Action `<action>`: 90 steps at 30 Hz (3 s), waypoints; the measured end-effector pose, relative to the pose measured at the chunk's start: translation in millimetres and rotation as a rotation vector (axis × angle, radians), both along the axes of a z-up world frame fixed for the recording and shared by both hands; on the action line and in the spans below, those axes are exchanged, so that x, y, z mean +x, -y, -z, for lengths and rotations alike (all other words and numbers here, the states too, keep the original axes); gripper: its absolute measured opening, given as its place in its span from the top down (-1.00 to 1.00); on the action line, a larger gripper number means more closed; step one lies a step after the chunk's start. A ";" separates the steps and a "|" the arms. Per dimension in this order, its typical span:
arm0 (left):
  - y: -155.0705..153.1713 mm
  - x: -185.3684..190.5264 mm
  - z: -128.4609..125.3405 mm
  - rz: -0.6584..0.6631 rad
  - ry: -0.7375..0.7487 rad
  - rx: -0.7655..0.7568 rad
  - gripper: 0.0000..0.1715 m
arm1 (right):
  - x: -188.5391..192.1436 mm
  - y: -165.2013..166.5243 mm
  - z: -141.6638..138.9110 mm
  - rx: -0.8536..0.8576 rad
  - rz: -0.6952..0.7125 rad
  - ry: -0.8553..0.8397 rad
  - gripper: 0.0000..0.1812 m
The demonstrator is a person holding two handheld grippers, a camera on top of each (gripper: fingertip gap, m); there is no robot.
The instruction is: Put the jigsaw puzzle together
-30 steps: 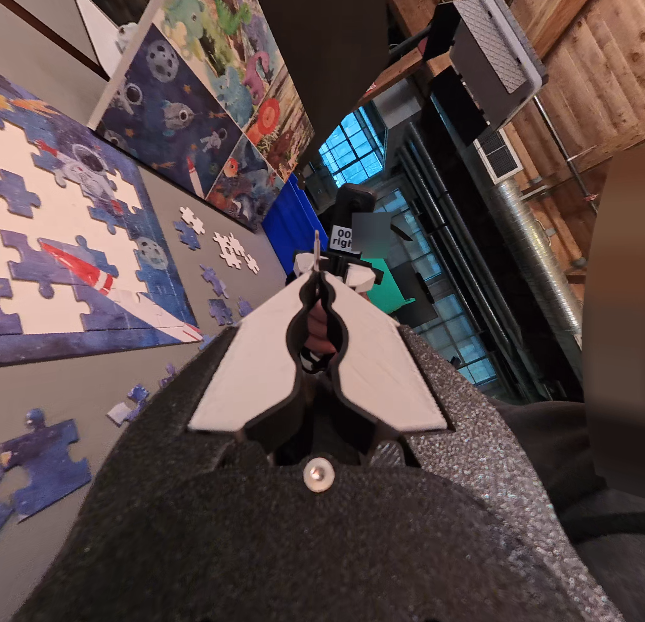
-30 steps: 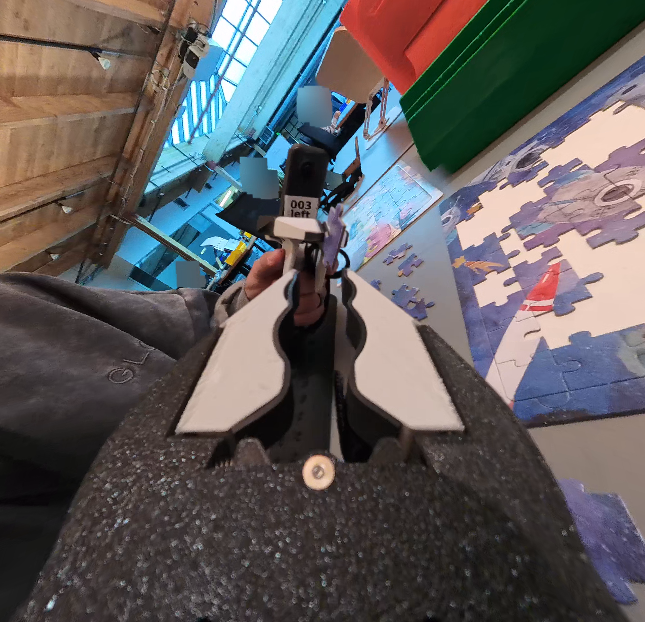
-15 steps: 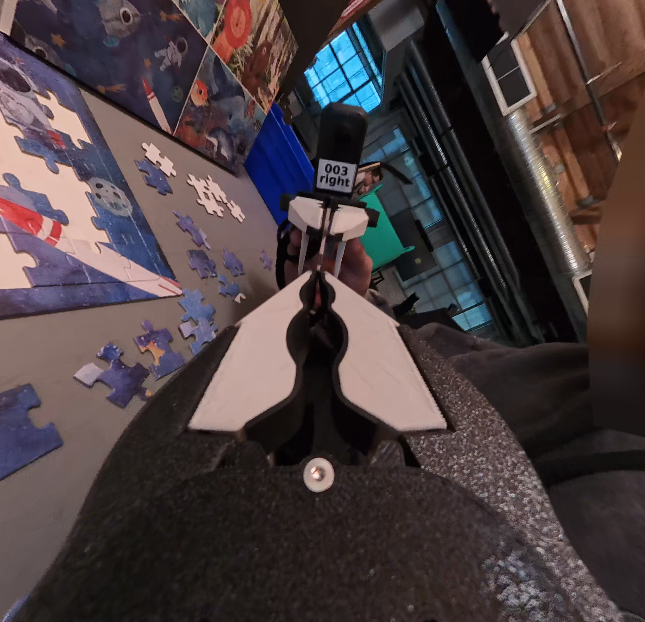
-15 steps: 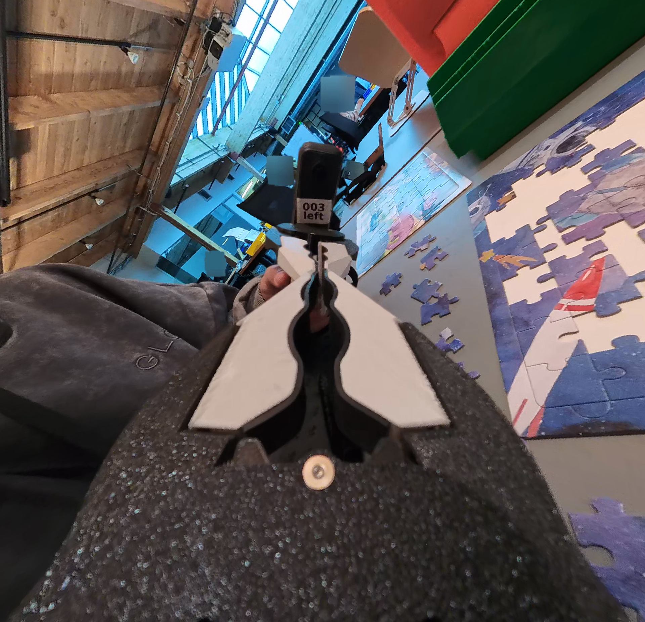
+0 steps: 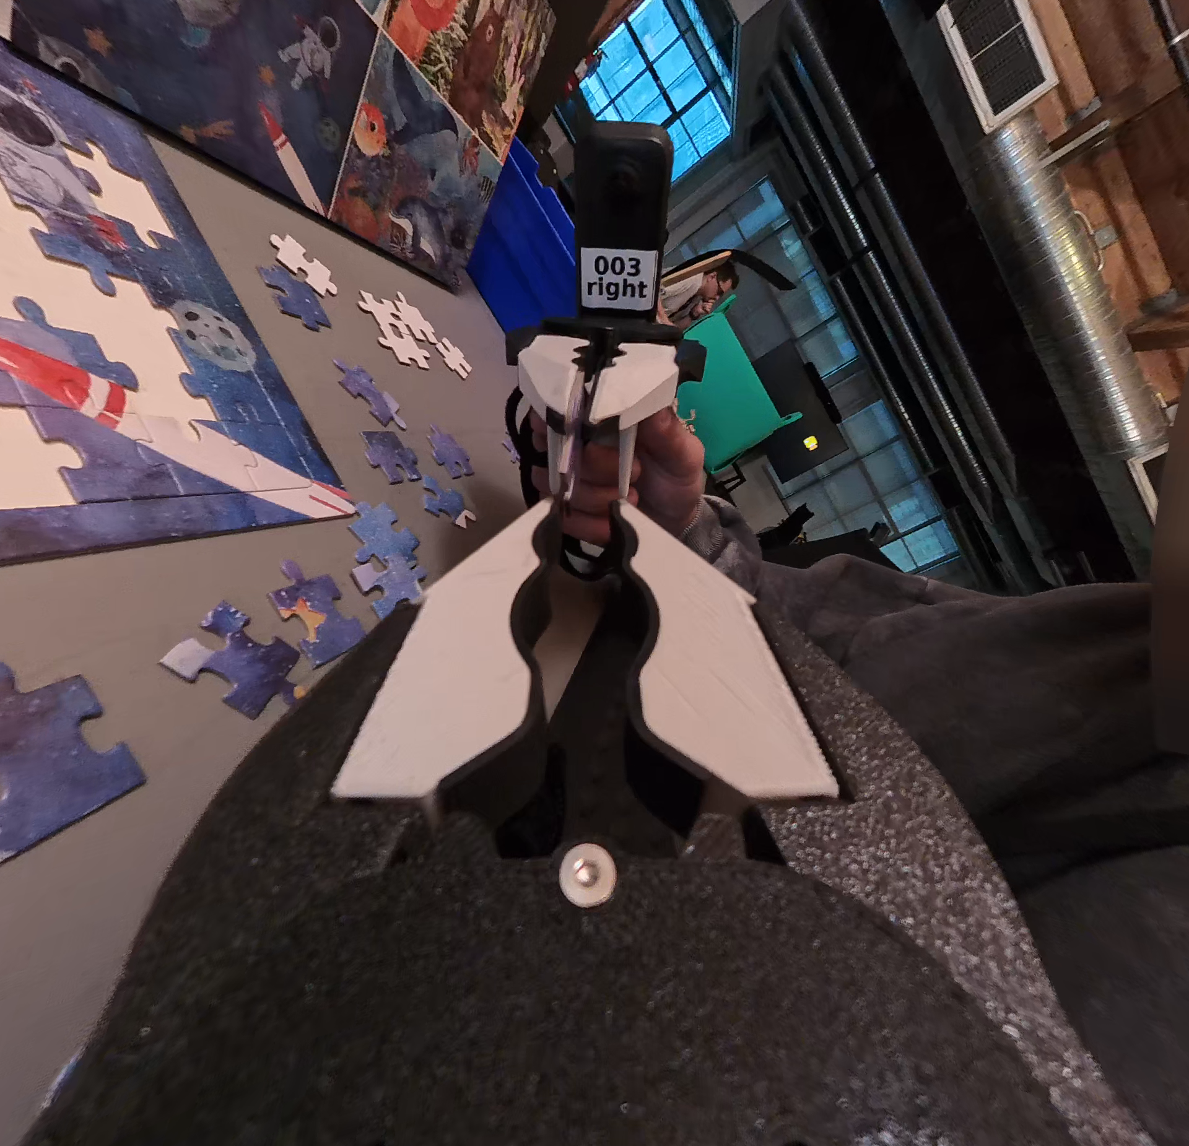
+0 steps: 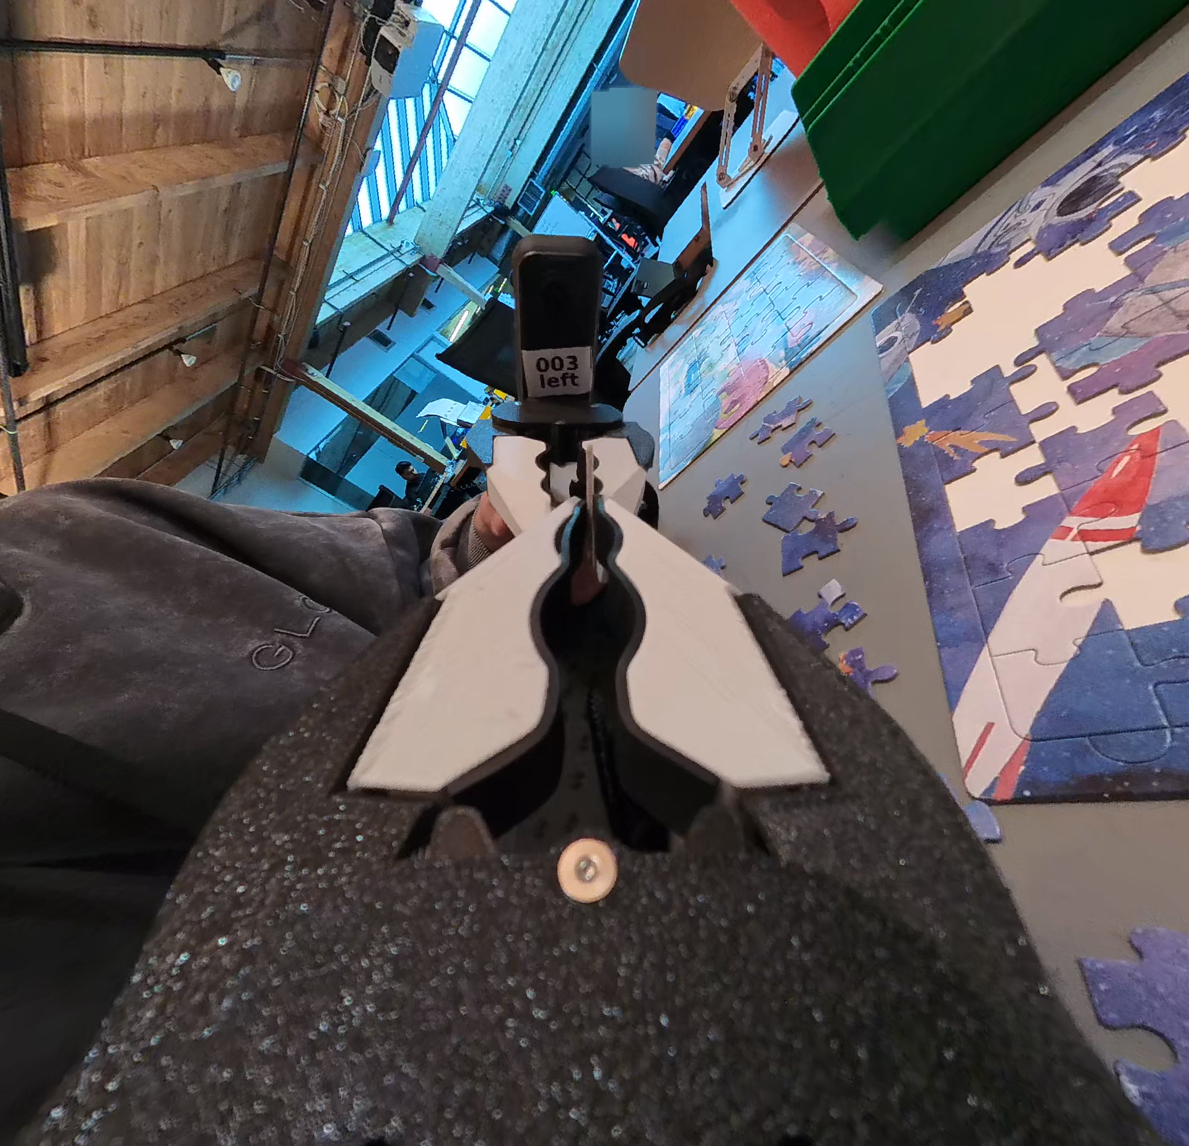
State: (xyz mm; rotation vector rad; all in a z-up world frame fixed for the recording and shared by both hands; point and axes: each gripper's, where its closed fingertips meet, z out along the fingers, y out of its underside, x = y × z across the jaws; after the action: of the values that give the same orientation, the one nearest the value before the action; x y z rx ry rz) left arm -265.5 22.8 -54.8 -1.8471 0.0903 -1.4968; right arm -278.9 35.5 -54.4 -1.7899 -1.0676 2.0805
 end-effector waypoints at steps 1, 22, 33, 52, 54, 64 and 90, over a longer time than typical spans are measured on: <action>-0.7 -0.8 0.6 -0.004 0.004 -0.005 0.84 | -0.1 0.2 0.5 -0.003 -0.002 0.002 0.98; -6.9 -19.7 -4.7 -0.050 0.043 0.024 0.99 | -1.0 5.6 7.3 -0.002 -0.027 0.033 0.98; -15.2 -29.1 -14.5 -0.091 0.136 0.032 0.92 | -5.7 17.6 15.6 0.015 -0.074 0.059 0.99; -8.5 -16.4 -4.8 -0.026 0.125 0.076 0.99 | -6.8 22.6 17.8 -0.012 -0.103 0.057 0.98; -8.6 -17.0 -2.7 -0.025 0.128 0.071 1.00 | -6.7 21.7 19.9 -0.016 -0.103 0.062 0.98; -4.6 -20.1 0.4 -0.018 0.134 0.068 0.99 | -3.7 12.4 14.6 -0.026 -0.065 0.042 0.99; -18.3 -47.1 7.0 -0.132 0.194 0.004 0.99 | -2.5 -20.0 23.1 0.350 0.169 0.125 0.80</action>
State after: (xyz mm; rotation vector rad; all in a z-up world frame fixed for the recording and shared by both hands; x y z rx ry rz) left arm -312.6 41.2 -61.8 -1.6618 -0.1185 -1.5717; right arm -281.4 55.5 -77.5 -1.7782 -1.1798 1.5896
